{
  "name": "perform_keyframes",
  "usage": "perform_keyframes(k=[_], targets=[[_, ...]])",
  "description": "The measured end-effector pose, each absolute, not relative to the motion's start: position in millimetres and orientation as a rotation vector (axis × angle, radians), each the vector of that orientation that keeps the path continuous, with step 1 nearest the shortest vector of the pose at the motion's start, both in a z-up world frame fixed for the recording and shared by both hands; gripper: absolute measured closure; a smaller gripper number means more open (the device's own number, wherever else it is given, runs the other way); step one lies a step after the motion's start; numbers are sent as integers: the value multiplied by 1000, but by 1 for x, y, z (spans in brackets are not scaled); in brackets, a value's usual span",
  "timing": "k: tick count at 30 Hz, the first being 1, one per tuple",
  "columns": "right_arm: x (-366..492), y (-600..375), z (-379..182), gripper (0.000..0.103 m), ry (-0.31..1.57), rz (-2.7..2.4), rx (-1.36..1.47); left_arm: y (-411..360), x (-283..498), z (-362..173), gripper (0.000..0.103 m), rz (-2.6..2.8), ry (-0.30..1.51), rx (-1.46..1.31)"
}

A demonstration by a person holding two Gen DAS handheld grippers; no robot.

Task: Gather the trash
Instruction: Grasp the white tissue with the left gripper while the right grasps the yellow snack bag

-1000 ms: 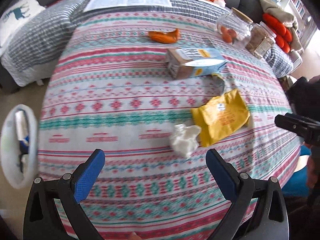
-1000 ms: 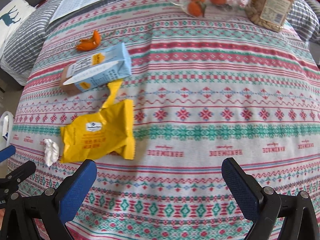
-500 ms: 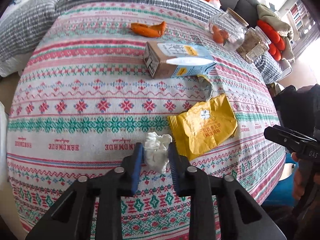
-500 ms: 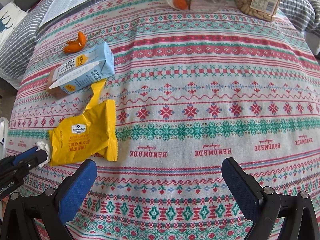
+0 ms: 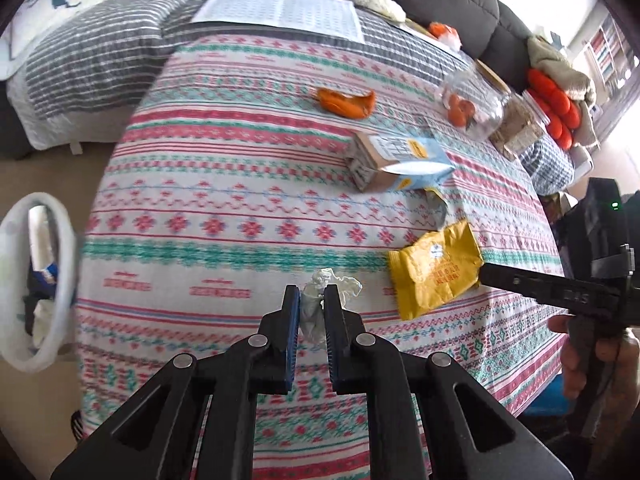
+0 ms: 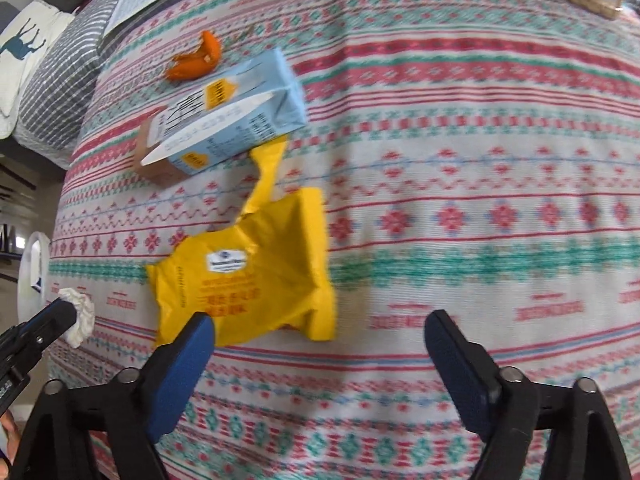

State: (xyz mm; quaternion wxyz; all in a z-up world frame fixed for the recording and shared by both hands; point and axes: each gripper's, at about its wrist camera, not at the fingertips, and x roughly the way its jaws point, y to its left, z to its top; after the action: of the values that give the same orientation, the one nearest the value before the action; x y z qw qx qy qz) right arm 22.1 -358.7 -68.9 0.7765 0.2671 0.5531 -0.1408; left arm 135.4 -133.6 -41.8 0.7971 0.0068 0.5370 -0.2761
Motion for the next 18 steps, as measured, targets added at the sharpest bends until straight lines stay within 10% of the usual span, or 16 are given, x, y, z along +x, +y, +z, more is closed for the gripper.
perform_keyframes(k=[18], targets=[[39, -340, -79, 87, 1189, -257, 568, -82, 141, -31, 90, -518, 1135, -19]])
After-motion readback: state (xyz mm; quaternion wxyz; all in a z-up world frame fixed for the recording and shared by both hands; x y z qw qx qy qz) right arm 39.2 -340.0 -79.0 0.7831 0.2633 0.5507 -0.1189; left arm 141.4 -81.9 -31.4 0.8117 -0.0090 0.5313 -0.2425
